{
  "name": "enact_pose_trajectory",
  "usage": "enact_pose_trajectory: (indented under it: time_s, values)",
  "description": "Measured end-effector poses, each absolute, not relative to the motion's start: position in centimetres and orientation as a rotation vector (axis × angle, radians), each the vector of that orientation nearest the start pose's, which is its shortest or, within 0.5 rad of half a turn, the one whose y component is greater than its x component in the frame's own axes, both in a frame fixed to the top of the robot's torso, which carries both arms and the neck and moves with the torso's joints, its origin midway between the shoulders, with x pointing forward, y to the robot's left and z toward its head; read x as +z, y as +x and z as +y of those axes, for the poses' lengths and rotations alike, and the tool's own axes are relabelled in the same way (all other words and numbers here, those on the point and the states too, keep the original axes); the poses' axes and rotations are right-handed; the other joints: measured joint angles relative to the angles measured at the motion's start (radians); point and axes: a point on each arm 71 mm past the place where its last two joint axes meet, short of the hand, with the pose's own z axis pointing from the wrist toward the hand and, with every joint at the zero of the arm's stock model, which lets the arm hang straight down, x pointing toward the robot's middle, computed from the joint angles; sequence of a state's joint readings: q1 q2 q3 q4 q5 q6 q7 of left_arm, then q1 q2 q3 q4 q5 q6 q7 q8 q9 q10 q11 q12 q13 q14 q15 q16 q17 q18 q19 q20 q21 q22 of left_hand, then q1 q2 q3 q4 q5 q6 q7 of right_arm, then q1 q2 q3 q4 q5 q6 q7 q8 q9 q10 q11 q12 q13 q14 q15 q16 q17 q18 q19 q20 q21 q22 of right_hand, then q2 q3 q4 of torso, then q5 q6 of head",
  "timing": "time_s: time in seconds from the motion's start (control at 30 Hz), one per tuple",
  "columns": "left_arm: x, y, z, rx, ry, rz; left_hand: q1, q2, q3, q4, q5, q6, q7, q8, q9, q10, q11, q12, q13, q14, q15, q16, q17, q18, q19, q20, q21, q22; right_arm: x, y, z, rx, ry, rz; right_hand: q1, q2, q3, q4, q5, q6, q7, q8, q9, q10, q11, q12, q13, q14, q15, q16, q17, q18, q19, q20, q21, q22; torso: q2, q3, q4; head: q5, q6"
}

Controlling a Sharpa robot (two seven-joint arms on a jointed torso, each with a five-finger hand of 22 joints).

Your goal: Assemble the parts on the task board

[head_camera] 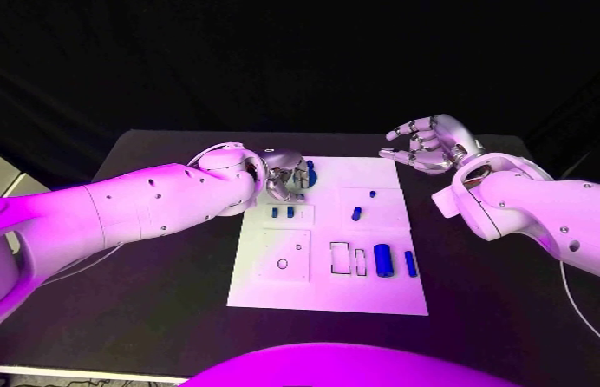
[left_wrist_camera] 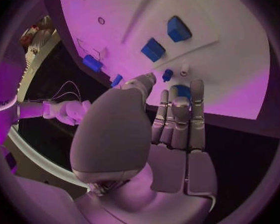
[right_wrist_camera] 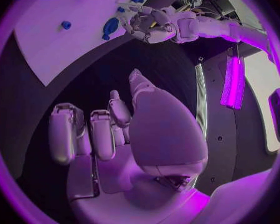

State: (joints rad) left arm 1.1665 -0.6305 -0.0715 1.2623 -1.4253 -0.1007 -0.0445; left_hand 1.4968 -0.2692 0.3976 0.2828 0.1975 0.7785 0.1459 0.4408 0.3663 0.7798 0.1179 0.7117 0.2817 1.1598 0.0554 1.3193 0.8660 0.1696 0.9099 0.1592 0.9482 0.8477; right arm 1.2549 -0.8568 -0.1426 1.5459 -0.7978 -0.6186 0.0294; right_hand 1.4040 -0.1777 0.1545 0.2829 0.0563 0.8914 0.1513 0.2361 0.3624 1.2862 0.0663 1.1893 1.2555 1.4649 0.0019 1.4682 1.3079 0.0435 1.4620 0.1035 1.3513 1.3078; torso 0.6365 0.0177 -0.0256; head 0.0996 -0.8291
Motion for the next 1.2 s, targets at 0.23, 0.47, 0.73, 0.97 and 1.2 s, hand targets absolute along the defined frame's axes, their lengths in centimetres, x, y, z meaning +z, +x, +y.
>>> enact_pose_trajectory:
  time_s: [0.23, 0.47, 0.73, 0.97, 1.2]
  values:
    - [-24.5, 51.4, 15.8, -0.621, 0.262, 1.941, -0.001, -0.001, 0.011, -0.003, 0.0, 0.008, 0.002, -0.006, -0.005, 0.009, -0.002, 0.0, -0.005, 0.004, -0.004, 0.01, 0.005, 0.0, 0.004, -0.004, 0.018, 0.015, -18.4, 48.4, -21.8, 0.897, 0.495, 1.542, 0.005, 0.005, -0.003, 0.003, 0.0, -0.017, -0.005, 0.02, 0.0, -0.087, 0.001, -0.153, -0.141, -0.01, -0.013, -0.137, -0.144, 0.051, -0.099, -0.008, -0.245, -0.014, 0.0, 0.0002, 0.0008, -0.002, 0.0]
    - [-25.2, 51.4, 15.6, -0.607, 0.268, 1.949, 0.009, 0.009, 0.039, -0.01, 0.0, 0.029, 0.0, -0.013, -0.014, 0.024, -0.005, 0.0, -0.015, 0.007, -0.007, 0.027, 0.009, 0.0, 0.011, -0.004, 0.038, 0.038, -18.3, 48.4, -21.8, 0.9, 0.494, 1.535, 0.016, 0.005, -0.003, 0.003, 0.0, -0.024, -0.002, 0.031, 0.0, -0.15, -0.003, -0.262, -0.255, -0.038, -0.016, -0.263, -0.273, 0.073, -0.15, -0.011, -0.447, -0.12, 0.0, 0.0001, 0.0005, -0.003, 0.001]
    - [-25.5, 51.4, 15.5, -0.603, 0.27, 1.951, 0.03, 0.019, 0.091, -0.03, 0.0, 0.059, -0.005, -0.025, -0.024, 0.05, -0.011, -0.019, -0.037, 0.011, -0.011, 0.043, 0.007, 0.0, 0.02, -0.009, 0.07, 0.072, -18.3, 48.4, -21.8, 0.903, 0.492, 1.532, 0.016, 0.005, -0.003, 0.003, 0.0, -0.025, -0.003, 0.031, 0.0, -0.152, -0.005, -0.262, -0.261, -0.038, -0.016, -0.269, -0.276, 0.073, -0.15, -0.01, -0.455, -0.126, 0.0, 0.0004, 0.0004, -0.004, -0.001]
    - [-25.5, 51.4, 15.4, -0.604, 0.27, 1.952, 0.038, 0.027, 0.129, -0.054, 0.0, 0.09, -0.006, -0.029, -0.027, 0.086, -0.018, -0.034, -0.054, 0.03, -0.016, 0.064, 0.023, 0.0, 0.036, -0.014, 0.105, 0.108, -18.3, 48.4, -21.7, 0.906, 0.491, 1.531, 0.016, 0.005, -0.003, 0.003, 0.0, -0.025, -0.003, 0.031, 0.0, -0.152, -0.005, -0.268, -0.264, -0.038, -0.016, -0.269, -0.278, 0.073, -0.15, -0.01, -0.461, -0.13, -0.001, 0.0006, 0.0008, -0.005, -0.002]
    - [-25.5, 51.4, 15.4, -0.608, 0.269, 1.95, 0.046, 0.036, 0.177, -0.1, 0.0, 0.138, -0.008, -0.044, -0.028, 0.155, -0.039, -0.068, -0.076, 0.071, -0.035, 0.094, 0.067, 0.0, 0.069, -0.027, 0.166, 0.172, -18.3, 48.4, -21.7, 0.906, 0.49, 1.531, 0.016, 0.005, -0.003, 0.003, 0.0, -0.025, -0.003, 0.031, 0.0, -0.152, -0.005, -0.268, -0.268, -0.038, -0.016, -0.275, -0.281, 0.073, -0.15, -0.01, -0.463, -0.132, -0.001, 0.0007, 0.0008, -0.004, -0.002]
